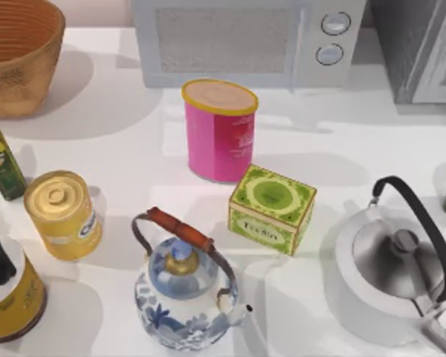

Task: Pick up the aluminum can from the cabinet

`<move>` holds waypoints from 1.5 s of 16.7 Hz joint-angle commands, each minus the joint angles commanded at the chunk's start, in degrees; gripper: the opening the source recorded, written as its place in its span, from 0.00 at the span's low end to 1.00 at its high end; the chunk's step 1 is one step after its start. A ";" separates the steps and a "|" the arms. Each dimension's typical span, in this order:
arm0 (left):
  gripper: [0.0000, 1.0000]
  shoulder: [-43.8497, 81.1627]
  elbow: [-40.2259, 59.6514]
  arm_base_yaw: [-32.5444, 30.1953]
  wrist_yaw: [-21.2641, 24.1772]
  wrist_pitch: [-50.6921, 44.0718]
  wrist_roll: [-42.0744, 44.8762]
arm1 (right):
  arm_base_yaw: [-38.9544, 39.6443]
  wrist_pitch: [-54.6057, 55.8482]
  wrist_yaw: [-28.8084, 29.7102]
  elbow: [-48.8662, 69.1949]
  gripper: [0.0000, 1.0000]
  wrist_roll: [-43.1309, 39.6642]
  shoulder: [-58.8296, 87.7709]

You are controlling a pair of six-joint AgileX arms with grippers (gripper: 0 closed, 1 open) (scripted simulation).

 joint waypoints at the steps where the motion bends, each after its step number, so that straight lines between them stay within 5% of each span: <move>1: 1.00 0.00 0.00 0.00 0.00 0.00 0.00 | 0.00 0.00 0.00 0.00 0.00 0.00 0.00; 2: 1.00 0.00 0.00 0.00 0.00 0.00 0.00 | 0.56 -3.10 12.09 10.58 0.00 0.59 3.72; 14: 1.00 0.00 0.00 0.00 0.00 0.00 0.00 | 5.14 0.75 5.15 -0.86 0.00 -1.53 1.46; 25: 1.00 0.00 0.00 0.00 0.00 0.00 0.00 | 5.14 0.75 5.15 -0.86 0.83 -1.53 1.46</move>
